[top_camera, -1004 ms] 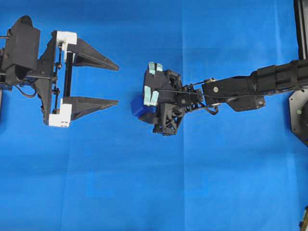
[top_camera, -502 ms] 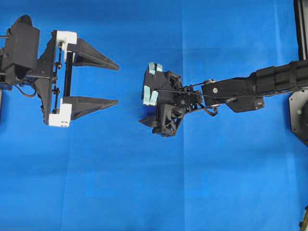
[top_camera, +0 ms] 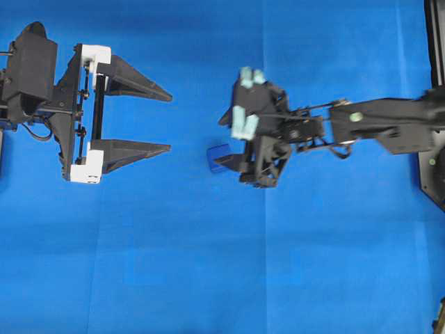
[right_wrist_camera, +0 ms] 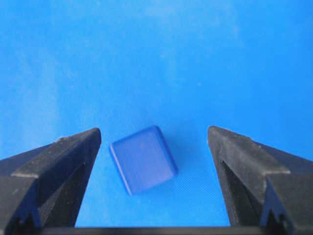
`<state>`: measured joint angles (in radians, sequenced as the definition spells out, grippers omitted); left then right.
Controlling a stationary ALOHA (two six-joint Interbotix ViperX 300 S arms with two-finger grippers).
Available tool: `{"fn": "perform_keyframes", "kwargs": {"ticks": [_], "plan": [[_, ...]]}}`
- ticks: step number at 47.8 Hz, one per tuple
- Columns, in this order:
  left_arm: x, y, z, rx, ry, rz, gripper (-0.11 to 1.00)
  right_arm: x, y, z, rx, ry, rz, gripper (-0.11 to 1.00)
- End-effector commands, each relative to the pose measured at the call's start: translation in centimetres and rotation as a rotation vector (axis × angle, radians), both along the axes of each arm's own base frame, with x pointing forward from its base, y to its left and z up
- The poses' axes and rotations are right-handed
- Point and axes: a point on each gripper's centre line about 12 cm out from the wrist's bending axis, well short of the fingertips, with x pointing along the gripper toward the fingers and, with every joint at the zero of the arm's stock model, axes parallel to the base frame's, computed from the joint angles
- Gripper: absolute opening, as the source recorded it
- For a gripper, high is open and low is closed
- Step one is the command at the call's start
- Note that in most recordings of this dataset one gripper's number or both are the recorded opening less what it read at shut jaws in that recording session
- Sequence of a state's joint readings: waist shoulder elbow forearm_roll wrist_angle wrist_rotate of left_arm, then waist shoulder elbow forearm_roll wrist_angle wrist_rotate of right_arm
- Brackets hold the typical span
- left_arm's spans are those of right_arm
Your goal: Handover the blue block to the right arm after grasping it with the left arm, then place it in the designated position.
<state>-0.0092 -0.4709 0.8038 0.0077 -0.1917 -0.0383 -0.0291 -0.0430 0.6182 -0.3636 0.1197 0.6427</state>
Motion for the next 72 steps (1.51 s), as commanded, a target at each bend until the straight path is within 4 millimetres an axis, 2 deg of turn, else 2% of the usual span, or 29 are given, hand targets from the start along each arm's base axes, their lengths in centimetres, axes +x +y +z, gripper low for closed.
{"fn": "perform_keyframes", "kwargs": {"ticks": [1, 14, 20, 35, 42, 54, 72], "plan": [[0.1, 0.0, 1.6, 0.003, -0.051, 0.001, 0.93, -1.2, 0.0, 3.3, -0.014, -0.059, -0.005, 0.78], [0.1, 0.0, 1.8, 0.002, -0.055, 0.001, 0.93, -5.5, -0.5, 8.4, -0.052, -0.110, -0.044, 0.78], [0.1, 0.0, 1.9, -0.001, -0.057, 0.001, 0.93, -7.5, -0.6, 9.9, -0.059, -0.139, -0.056, 0.78], [0.2, 0.0, 2.1, -0.001, -0.061, 0.001, 0.93, -11.2, -0.6, 12.1, -0.062, -0.227, -0.062, 0.78], [0.2, 0.0, 2.1, 0.001, -0.063, 0.001, 0.93, -11.9, -0.5, 12.5, -0.062, -0.247, -0.063, 0.78], [0.2, 0.0, 2.1, -0.001, -0.061, 0.001, 0.93, -11.6, -0.5, 12.5, -0.075, -0.256, -0.051, 0.78], [0.2, 0.0, 2.1, 0.001, -0.063, 0.001, 0.93, -12.5, 0.2, 14.7, -0.132, -0.451, 0.036, 0.77]]}}
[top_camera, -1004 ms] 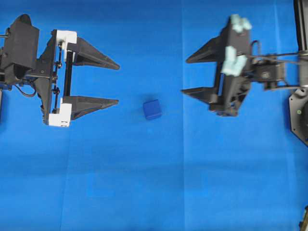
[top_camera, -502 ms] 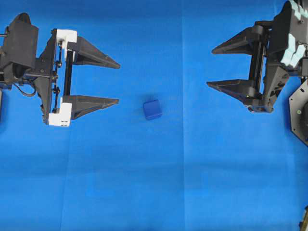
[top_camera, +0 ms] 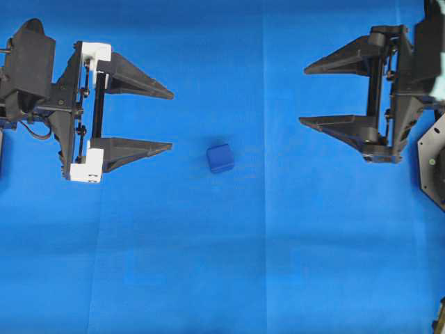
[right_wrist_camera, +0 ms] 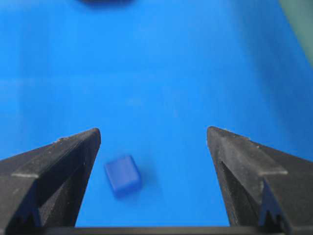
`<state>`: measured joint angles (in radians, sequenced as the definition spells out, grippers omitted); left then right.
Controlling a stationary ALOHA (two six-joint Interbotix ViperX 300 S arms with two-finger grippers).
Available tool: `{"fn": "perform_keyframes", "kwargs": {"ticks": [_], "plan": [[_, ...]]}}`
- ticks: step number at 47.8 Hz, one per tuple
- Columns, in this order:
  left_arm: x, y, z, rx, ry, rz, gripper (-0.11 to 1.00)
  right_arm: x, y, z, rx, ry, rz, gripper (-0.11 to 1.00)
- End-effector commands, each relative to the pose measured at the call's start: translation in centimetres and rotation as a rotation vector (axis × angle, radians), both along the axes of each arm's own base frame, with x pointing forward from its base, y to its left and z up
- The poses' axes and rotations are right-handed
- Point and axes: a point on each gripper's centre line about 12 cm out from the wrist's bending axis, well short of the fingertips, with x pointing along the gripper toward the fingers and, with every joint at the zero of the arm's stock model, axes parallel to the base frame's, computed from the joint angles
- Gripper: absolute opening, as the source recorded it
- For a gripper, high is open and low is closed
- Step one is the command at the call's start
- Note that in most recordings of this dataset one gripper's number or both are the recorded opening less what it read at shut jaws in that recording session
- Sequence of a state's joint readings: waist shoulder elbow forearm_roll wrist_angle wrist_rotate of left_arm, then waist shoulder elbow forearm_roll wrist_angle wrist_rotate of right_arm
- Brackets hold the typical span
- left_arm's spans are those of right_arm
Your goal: Handover the blue block to the right arm after grasping it with the left arm, then place it in the designated position.
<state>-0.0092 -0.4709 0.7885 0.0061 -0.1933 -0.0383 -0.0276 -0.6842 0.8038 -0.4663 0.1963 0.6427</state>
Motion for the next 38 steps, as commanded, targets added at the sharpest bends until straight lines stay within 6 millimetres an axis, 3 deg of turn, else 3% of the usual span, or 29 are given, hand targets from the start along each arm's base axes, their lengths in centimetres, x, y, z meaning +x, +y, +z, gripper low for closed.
{"fn": "perform_keyframes", "kwargs": {"ticks": [1, 14, 38], "plan": [[0.0, 0.0, 1.5, 0.001, -0.046, 0.001, 0.93, -0.3, 0.4, 1.1, -0.024, -0.078, 0.038, 0.77], [0.0, 0.0, 1.5, 0.003, -0.046, 0.001, 0.93, -1.1, 0.6, 0.6, -0.035, -0.191, 0.092, 0.77], [0.0, 0.0, 1.4, 0.003, -0.045, 0.001, 0.93, -1.0, 0.5, 0.0, -0.030, -0.184, 0.090, 0.77]]}}
